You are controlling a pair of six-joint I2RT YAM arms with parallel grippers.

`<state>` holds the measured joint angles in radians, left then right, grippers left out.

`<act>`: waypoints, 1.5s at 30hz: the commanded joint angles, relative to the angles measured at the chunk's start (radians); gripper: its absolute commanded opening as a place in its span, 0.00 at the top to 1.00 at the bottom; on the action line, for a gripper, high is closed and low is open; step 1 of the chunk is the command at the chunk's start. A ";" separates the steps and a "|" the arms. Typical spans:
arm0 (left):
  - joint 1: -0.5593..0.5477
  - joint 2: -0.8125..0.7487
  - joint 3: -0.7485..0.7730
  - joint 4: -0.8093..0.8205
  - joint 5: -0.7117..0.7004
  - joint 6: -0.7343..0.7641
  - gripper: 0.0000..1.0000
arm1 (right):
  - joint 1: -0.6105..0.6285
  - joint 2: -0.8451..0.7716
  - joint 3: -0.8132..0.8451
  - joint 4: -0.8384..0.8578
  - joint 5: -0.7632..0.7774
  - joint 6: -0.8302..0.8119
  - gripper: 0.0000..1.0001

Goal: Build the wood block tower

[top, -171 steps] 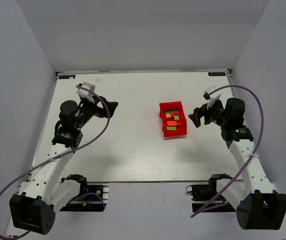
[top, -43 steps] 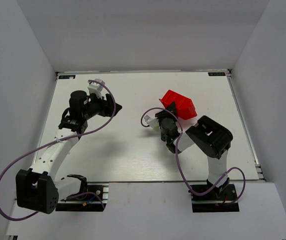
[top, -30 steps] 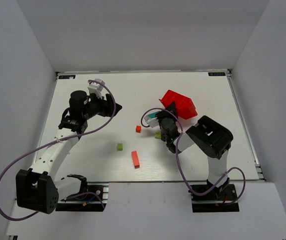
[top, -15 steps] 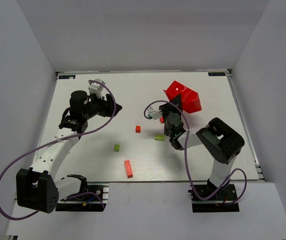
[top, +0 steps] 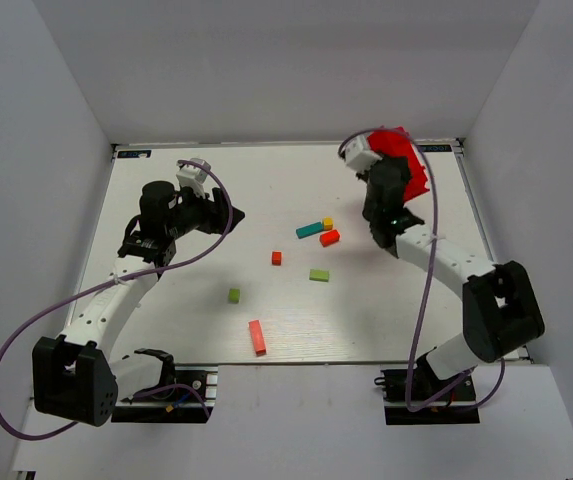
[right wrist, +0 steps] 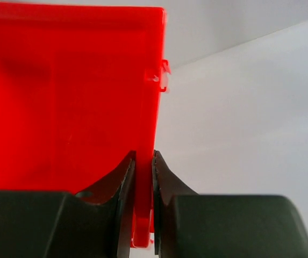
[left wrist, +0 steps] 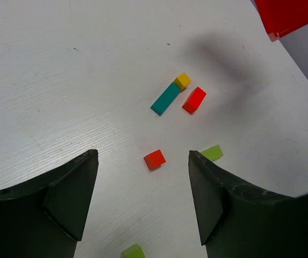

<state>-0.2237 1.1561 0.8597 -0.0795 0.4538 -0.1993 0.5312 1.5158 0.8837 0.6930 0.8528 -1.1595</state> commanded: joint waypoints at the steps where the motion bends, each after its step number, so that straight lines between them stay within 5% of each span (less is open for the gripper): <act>1: 0.003 0.002 0.038 -0.005 0.016 0.006 0.22 | -0.088 -0.062 0.188 -0.611 -0.206 0.613 1.00; 17: 0.003 0.002 0.047 -0.005 0.034 0.006 0.22 | -0.410 0.156 0.356 -0.952 -0.627 0.920 1.00; 32: 0.003 0.002 0.047 -0.005 0.043 0.006 0.22 | -0.562 0.285 0.417 -1.034 -0.790 1.011 1.00; 35: 0.003 0.002 0.047 -0.005 0.043 0.006 0.22 | -0.568 0.285 0.413 -1.035 -0.793 1.005 0.88; 41: 0.003 0.002 0.047 -0.005 0.052 0.006 0.22 | -0.570 0.281 0.419 -1.044 -0.798 0.986 0.44; 43: 0.003 0.002 0.047 -0.005 0.052 0.006 0.22 | -0.570 0.274 0.417 -1.040 -0.796 0.983 0.17; 45: 0.003 0.011 0.047 -0.005 0.052 0.006 0.22 | -0.571 0.258 0.414 -1.028 -0.805 0.983 0.10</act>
<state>-0.2237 1.1587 0.8707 -0.0826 0.4870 -0.1993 -0.0334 1.7935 1.2739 -0.3428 0.0631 -0.1707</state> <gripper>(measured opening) 0.777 0.888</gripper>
